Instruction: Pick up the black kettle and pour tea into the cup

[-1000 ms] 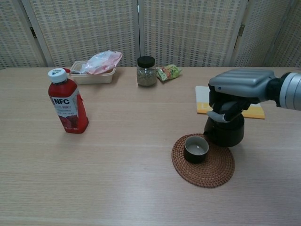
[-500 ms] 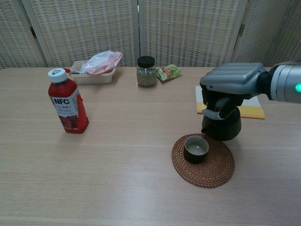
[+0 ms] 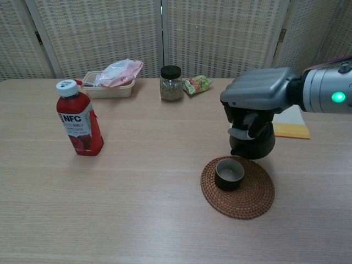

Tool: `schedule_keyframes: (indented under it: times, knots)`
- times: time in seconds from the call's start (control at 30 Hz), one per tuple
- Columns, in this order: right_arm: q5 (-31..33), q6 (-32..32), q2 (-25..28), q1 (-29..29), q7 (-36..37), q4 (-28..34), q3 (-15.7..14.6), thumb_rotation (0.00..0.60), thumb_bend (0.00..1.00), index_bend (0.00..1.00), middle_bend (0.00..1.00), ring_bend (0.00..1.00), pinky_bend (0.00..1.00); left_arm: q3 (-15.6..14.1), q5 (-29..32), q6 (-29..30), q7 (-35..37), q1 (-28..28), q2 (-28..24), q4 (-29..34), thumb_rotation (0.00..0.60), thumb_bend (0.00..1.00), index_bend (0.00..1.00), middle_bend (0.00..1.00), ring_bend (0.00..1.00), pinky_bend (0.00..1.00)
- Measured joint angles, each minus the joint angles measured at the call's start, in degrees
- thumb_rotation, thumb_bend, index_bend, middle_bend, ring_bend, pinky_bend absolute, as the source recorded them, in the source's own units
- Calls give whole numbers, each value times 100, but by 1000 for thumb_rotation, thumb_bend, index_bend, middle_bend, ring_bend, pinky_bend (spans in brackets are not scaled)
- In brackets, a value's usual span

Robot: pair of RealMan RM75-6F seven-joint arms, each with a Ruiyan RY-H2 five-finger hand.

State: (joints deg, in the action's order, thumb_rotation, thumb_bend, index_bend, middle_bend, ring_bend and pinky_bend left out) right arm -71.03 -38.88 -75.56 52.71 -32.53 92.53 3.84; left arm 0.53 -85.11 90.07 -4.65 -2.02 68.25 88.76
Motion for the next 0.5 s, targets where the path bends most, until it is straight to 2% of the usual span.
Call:
schedule_keyframes:
  times: [0.5]
  knots:
    - [434, -36, 68, 323, -927, 291, -261, 447, 535, 976, 984, 859, 535, -2, -30, 60, 62, -55, 50, -64, 600, 217, 140, 61, 162, 87]
